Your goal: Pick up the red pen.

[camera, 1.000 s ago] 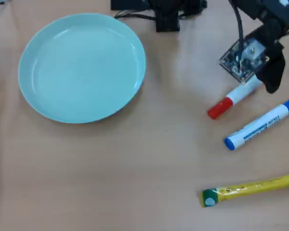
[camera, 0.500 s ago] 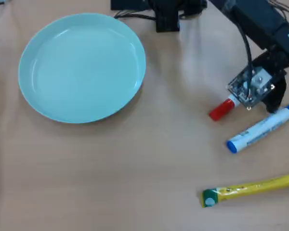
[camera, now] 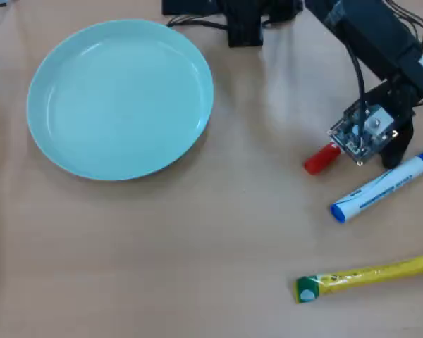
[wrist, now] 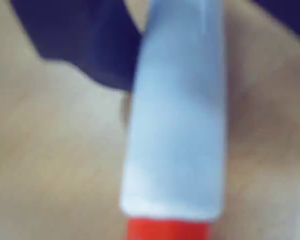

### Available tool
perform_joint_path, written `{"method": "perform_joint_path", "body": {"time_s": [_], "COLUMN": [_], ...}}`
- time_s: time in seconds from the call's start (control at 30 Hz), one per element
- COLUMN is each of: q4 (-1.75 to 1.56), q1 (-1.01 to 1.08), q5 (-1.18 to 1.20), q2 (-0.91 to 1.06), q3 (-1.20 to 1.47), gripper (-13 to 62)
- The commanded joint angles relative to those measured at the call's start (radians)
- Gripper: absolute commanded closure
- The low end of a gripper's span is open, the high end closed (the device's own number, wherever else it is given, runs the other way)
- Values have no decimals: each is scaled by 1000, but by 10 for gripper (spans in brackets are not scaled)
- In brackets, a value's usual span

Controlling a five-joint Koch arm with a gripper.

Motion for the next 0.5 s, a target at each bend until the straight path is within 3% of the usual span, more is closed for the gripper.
{"method": "perform_joint_path", "body": {"time_s": [0.0, 0.07, 0.27, 0.47], "q4": [-48, -97, -241, -268], "q1": [11, 9, 8, 0], "q5": [18, 18, 9, 9], "q2": [2, 2, 5, 12], "q3": [-8, 28, 117, 166], "gripper": [32, 133, 577, 560]}}
